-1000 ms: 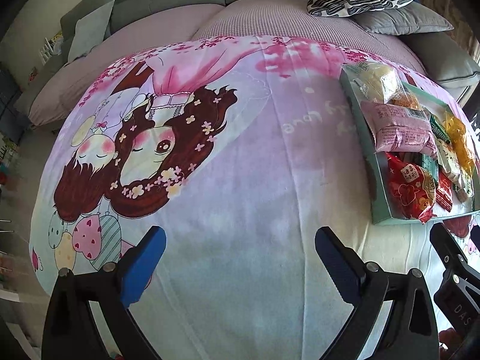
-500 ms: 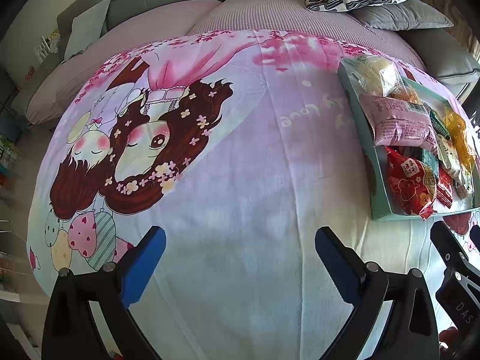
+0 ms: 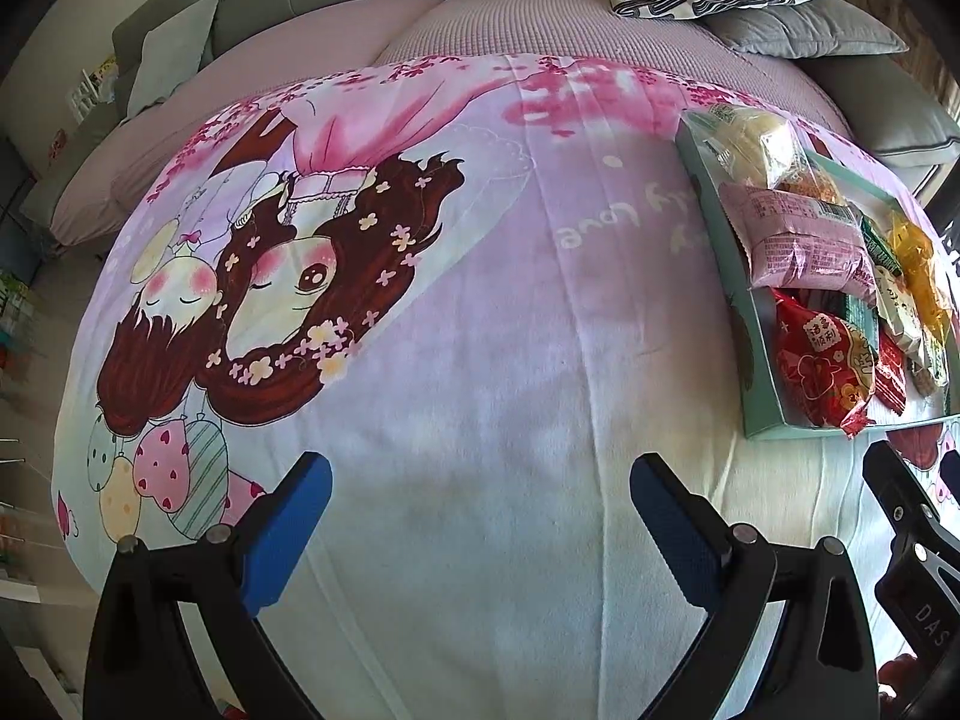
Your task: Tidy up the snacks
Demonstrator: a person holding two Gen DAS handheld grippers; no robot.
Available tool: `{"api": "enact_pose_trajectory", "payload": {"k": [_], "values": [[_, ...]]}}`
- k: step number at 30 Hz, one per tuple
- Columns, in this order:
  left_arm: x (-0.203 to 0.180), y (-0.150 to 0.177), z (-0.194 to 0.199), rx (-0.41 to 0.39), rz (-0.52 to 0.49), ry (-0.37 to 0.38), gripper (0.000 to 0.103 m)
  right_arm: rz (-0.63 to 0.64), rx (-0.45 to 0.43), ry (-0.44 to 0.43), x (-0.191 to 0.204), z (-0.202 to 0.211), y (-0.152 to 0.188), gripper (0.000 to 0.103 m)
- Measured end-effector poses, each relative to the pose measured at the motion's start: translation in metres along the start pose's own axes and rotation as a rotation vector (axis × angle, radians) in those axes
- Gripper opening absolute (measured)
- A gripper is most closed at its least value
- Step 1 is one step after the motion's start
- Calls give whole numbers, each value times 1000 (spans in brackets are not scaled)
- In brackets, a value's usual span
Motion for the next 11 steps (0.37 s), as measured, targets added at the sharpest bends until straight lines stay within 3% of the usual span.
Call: {"api": "enact_pose_trajectory", "payload": {"k": [11], "values": [[1, -2, 7, -39, 4, -1, 100, -6, 1, 0, -1, -1, 2, 103]]}}
Point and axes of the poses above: each gripper's, at about its wrist camera, not at the fingertips, and z roughly against the way its jaws point, x to its left, y to its underside, the point moved 4 cm from there along -z, roughly the way its jaws point, and after that the axes turned 3 degrees about x, right-handed, at the moved point
